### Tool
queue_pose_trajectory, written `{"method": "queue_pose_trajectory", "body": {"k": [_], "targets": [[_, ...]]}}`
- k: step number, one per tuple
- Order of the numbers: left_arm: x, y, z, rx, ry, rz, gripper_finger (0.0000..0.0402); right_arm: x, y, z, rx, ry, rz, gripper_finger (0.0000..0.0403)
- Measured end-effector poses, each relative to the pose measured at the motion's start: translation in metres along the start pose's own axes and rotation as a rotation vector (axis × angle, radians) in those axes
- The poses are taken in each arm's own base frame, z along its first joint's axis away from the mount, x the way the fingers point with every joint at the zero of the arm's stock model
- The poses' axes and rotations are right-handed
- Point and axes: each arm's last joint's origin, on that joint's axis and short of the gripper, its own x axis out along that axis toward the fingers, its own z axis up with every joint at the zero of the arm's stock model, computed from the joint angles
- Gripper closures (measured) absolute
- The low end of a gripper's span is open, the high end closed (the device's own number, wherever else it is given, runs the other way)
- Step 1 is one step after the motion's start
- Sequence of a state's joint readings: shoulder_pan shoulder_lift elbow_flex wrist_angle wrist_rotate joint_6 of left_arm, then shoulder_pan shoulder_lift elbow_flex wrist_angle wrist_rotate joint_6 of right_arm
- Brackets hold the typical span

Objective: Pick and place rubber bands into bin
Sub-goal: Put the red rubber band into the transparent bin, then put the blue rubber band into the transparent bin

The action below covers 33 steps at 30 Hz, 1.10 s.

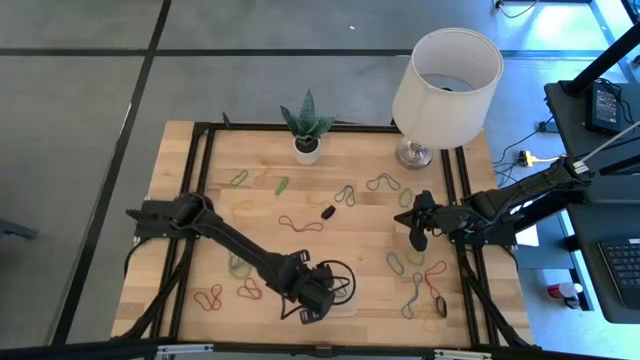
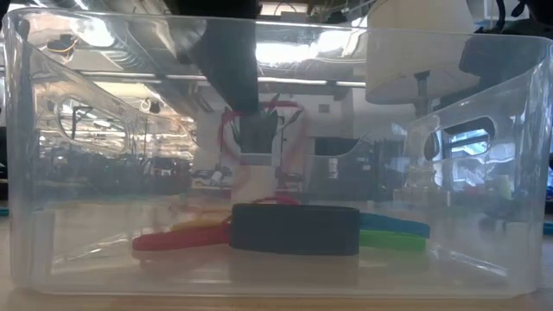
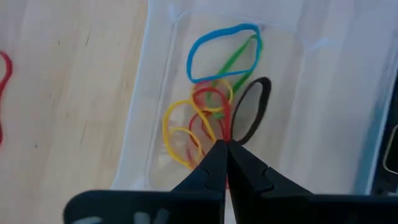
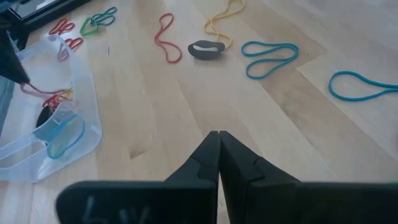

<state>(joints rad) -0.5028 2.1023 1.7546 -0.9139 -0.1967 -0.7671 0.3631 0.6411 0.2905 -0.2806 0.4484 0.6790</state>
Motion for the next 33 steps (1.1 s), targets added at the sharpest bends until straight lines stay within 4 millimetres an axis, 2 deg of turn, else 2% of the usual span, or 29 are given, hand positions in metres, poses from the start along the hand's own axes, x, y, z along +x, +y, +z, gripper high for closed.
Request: {"method": "queue_pose_trajectory", "body": {"k": [4, 12, 17, 24, 29, 33], "targets": [[0.007, 0.004, 0.0, -0.001, 0.04, 0.019, 0.0378, 0.0, 0.0, 0.0, 0.025, 0.004, 0.005, 0.0392], [0.005, 0.01, 0.002, -0.016, 0.048, 0.034, 0.0295, 0.0, 0.0, 0.0, 0.024, 0.005, 0.005, 0.0392], [0.005, 0.012, 0.001, -0.011, 0.069, 0.049, 0.0263, 0.0, 0.0, 0.0, 0.023, 0.005, 0.005, 0.0392], [-0.005, 0.018, 0.002, -0.03, 0.131, 0.086, 0.0267, 0.0, 0.0, 0.0, 0.022, 0.005, 0.005, 0.0392], [-0.012, 0.016, 0.007, -0.001, 0.115, 0.071, 0.0277, 0.0, 0.0, 0.0, 0.021, 0.005, 0.005, 0.0392], [-0.021, 0.017, 0.015, -0.039, 0.118, 0.05, 0.0298, 0.0, 0.0, 0.0, 0.02, 0.005, 0.004, 0.0392]]}}
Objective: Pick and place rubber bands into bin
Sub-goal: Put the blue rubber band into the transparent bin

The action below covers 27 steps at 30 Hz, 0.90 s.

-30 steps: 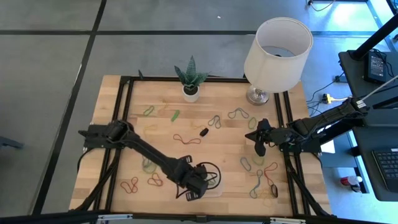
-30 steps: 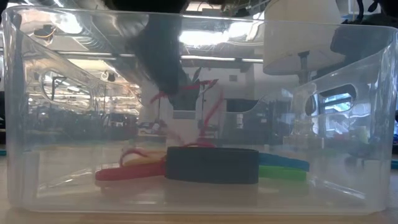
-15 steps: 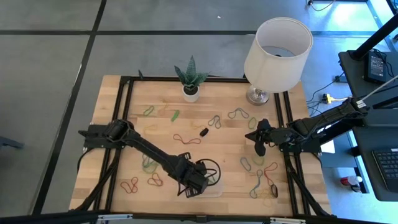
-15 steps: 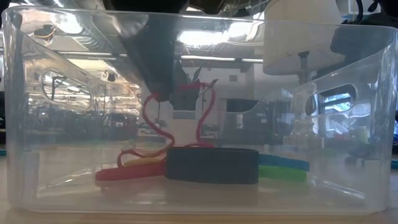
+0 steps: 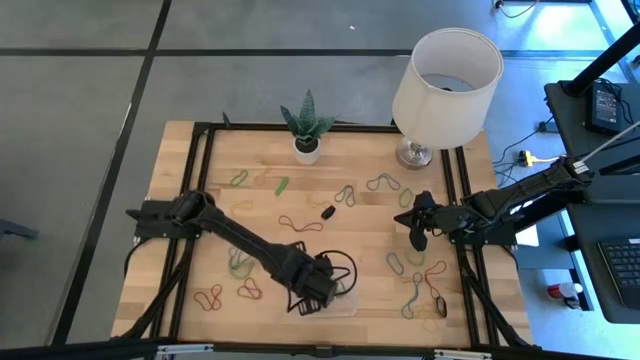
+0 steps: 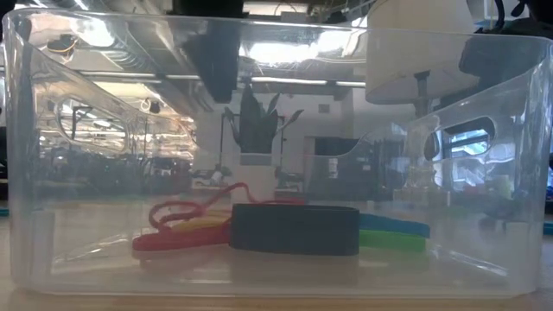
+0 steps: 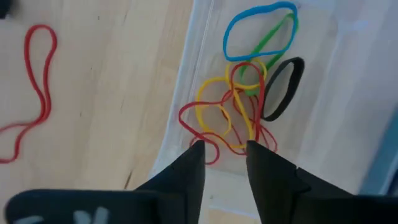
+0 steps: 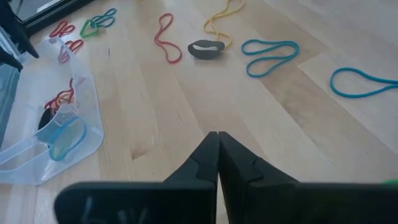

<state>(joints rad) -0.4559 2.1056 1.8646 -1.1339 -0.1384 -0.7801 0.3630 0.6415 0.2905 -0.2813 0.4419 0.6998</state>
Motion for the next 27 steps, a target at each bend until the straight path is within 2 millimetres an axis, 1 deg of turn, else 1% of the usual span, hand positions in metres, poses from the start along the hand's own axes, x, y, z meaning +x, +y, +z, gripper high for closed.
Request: {"method": "queue_pose_trajectory", "body": {"k": [2, 6, 7, 11, 14, 19, 22, 24, 27], "targets": [[-0.005, 0.001, 0.004, -0.008, 0.003, -0.015, 0.0322, 0.0, 0.0, 0.0, 0.0, 0.0, 0.001, 0.0392], [-0.013, 0.003, 0.011, 0.038, -0.013, -0.038, 0.0387, 0.0, 0.0, 0.0, 0.001, 0.0, 0.001, 0.0392], [-0.014, 0.003, 0.013, 0.055, -0.014, -0.046, 0.0393, 0.0, 0.0, 0.0, 0.001, 0.0, 0.001, 0.0392], [-0.017, 0.005, 0.017, 0.141, 0.002, -0.088, 0.04, 0.0, 0.0, 0.0, 0.006, 0.0, 0.001, 0.0392], [-0.018, 0.011, 0.021, 0.177, 0.007, -0.083, 0.04, 0.0, 0.0, 0.0, 0.007, -0.001, 0.002, 0.0392], [-0.027, 0.031, 0.027, 0.215, 0.003, -0.026, 0.0401, 0.0, 0.002, 0.002, 0.017, -0.017, 0.016, 0.0392], [-0.04, 0.041, 0.03, 0.276, -0.061, 0.037, 0.04, 0.0, 0.003, 0.004, 0.03, -0.037, 0.033, 0.0392], [-0.049, 0.051, 0.029, 0.316, -0.1, 0.083, 0.04, 0.0, 0.004, 0.005, 0.036, -0.049, 0.043, 0.0392], [-0.053, 0.071, 0.026, 0.315, -0.134, 0.085, 0.04, 0.0, 0.006, 0.006, 0.041, -0.057, 0.05, 0.0392]]}}
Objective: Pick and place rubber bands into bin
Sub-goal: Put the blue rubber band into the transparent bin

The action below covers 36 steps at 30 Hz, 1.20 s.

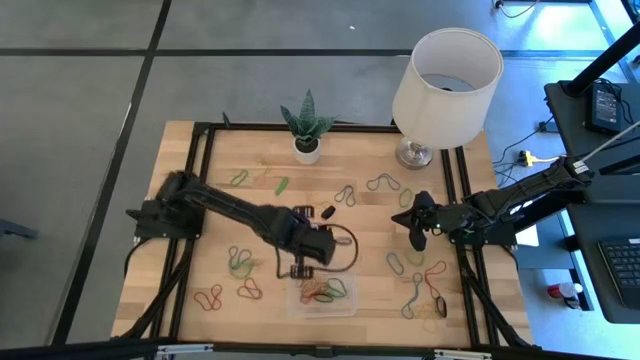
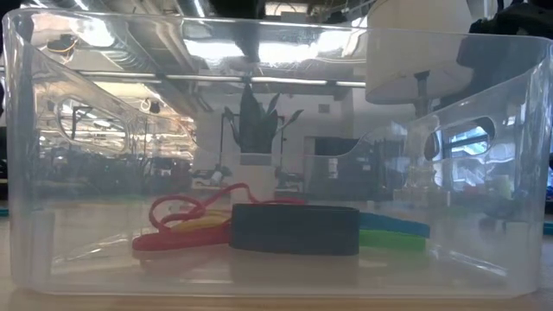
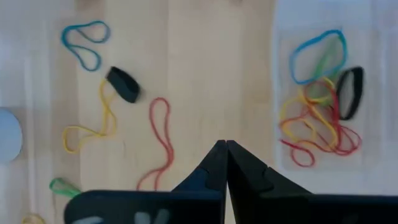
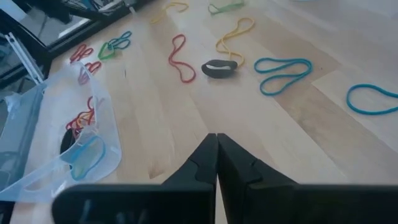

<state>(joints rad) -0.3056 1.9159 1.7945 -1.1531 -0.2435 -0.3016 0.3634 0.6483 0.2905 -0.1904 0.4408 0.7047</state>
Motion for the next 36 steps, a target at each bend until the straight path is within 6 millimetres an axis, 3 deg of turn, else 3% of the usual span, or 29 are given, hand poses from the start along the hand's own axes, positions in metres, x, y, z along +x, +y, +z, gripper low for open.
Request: {"method": "queue_pose_trajectory", "body": {"k": [6, 18, 24, 28, 36], "targets": [[0.006, 0.031, -0.038, -0.113, -0.132, -0.07, 0.04, 0.001, 0.003, 0.002, 0.012, -0.022, 0.018, 0.0395], [0.011, 0.063, -0.152, -0.295, -0.315, -0.146, 0.04, 0.022, 0.021, 0.016, 0.021, -0.074, -0.016, 0.0401], [0.007, 0.076, -0.191, -0.298, -0.372, -0.15, 0.04, 0.057, 0.042, 0.048, -0.026, -0.036, -0.143, 0.0401], [0.002, 0.086, -0.205, -0.298, -0.422, -0.14, 0.04, 0.089, 0.046, 0.071, 0.001, 0.062, -0.304, 0.0401], [-0.007, 0.099, -0.211, -0.284, -0.49, -0.082, 0.04, 0.15, 0.03, 0.104, 0.154, 0.27, -0.628, 0.0385]]}}
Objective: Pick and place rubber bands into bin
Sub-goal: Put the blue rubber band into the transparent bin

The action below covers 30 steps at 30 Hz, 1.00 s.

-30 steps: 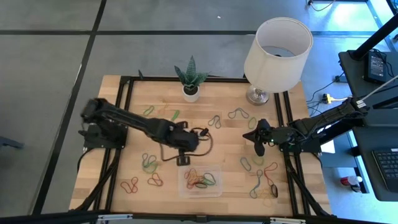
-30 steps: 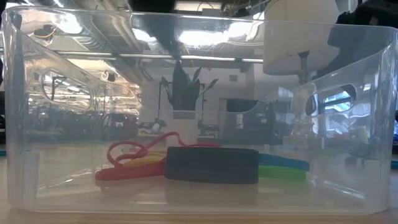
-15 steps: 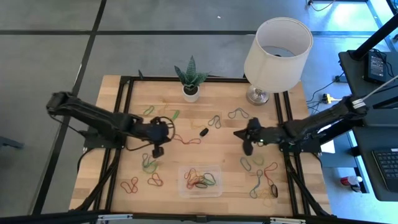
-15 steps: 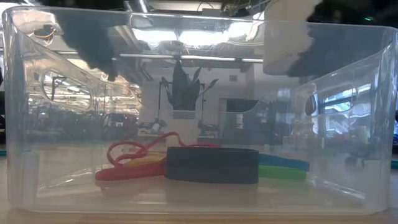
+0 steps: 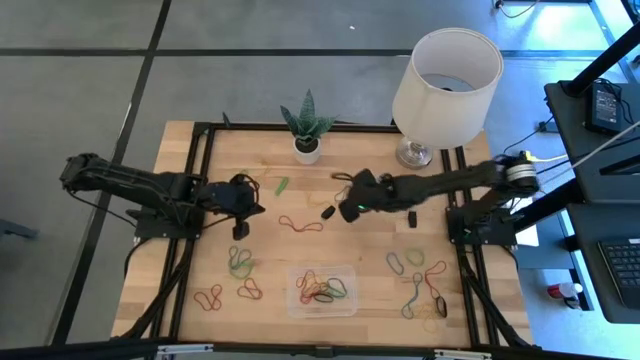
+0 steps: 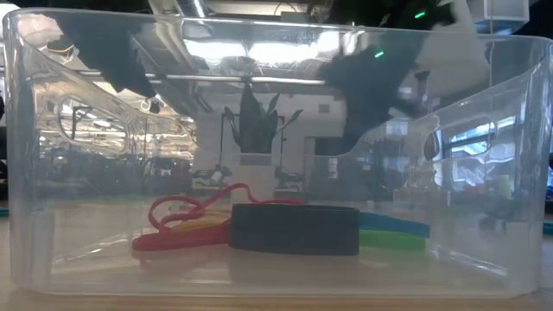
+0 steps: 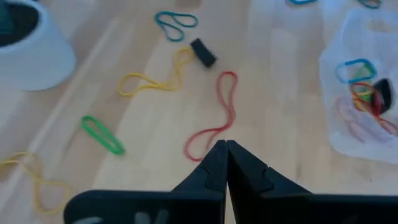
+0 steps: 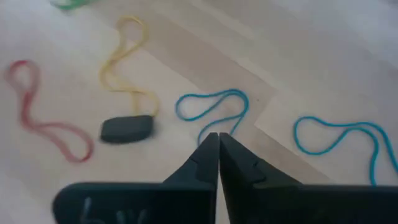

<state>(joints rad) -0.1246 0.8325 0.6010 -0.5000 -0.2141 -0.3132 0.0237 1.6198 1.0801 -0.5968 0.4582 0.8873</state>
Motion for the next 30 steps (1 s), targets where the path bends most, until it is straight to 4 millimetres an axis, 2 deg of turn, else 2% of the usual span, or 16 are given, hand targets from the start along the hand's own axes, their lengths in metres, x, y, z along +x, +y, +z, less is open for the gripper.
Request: {"method": "queue_pose_trajectory", "body": {"k": [4, 8, 15, 20, 26, 30], "targets": [[0.0, 0.002, 0.001, 0.047, -0.001, 0.008, 0.04, 0.031, 0.006, 0.012, 0.036, 0.09, -0.039, 0.0353], [0.0, 0.001, 0.0, 0.061, 0.008, -0.014, 0.04, 0.053, 0.01, 0.018, 0.091, 0.124, -0.064, 0.0314], [0.0, 0.0, -0.004, 0.065, 0.063, -0.082, 0.04, 0.073, 0.01, 0.017, 0.098, 0.147, -0.104, 0.0252], [0.0, 0.0, -0.006, 0.057, 0.087, -0.081, 0.04, 0.086, 0.004, 0.015, 0.13, 0.17, -0.147, 0.0223], [0.0, 0.0, -0.006, 0.041, 0.093, -0.102, 0.04, 0.107, -0.001, 0.01, 0.183, 0.249, -0.179, 0.0224], [0.0, -0.001, -0.006, 0.041, 0.094, -0.105, 0.04, 0.117, -0.002, 0.003, 0.198, 0.299, -0.202, 0.0273]]}}
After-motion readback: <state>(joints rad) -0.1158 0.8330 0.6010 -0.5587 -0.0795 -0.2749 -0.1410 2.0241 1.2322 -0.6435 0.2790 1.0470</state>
